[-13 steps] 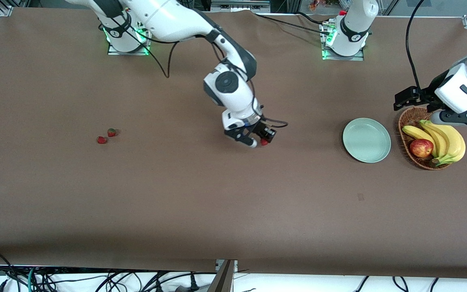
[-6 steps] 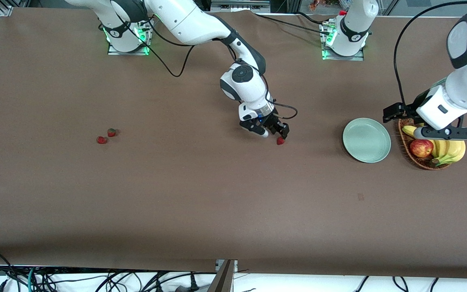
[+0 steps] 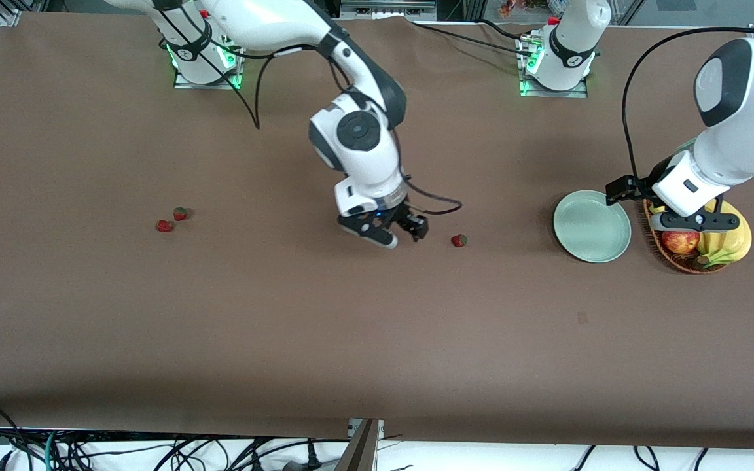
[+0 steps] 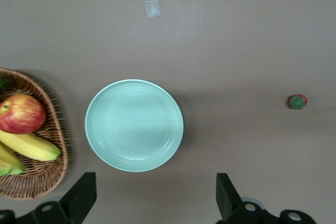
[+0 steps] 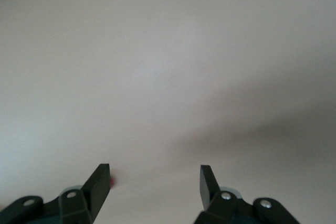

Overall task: Collect all strawberries into plate
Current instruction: 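Release the strawberry with the right gripper while the left gripper reaches toward it, then grasp the middle strawberry with the left gripper while the right gripper grasps another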

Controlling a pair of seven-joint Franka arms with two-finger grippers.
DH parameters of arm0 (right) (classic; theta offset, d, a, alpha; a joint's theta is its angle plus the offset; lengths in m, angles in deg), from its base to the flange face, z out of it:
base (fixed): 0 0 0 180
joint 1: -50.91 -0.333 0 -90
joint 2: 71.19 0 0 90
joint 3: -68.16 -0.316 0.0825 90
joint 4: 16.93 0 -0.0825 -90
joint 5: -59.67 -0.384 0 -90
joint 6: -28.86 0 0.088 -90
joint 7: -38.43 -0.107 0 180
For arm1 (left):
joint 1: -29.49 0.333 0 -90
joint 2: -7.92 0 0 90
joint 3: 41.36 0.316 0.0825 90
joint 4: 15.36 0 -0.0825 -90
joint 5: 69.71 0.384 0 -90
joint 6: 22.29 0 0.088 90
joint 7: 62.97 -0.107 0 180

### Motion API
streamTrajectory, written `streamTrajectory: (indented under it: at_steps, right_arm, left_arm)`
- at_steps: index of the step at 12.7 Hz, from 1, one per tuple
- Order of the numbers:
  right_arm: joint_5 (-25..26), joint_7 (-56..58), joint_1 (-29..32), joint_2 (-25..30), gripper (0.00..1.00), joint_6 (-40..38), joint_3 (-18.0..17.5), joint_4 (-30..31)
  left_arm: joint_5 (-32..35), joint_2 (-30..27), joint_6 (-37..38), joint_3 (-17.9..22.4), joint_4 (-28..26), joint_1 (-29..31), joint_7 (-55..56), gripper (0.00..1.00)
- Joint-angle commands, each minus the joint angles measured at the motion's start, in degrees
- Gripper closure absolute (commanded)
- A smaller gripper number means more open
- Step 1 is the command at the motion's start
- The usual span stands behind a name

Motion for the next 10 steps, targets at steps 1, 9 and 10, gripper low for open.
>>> streamTrajectory:
  at_steps: [1,9,10]
  right_arm:
    - [-0.76,14.55,5.82,4.58,0.23,-9.93,-0.41,2.13]
    - [-0.76,57.46,7.78,20.13,0.21,-10.01,21.19,31.52]
    - [-0.67,59.41,7.78,21.62,0.21,-7.36,22.87,36.18]
  left_arm:
    - [0.27,-2.22,-6.02,-4.85,-6.36,0.12,5.48,0.0]
    - [10.86,14.89,-28.7,-23.84,-8.58,-1.28,44.47,0.0]
    - [16.3,18.05,-31.33,-24.81,-8.22,-1.46,50.89,0.0]
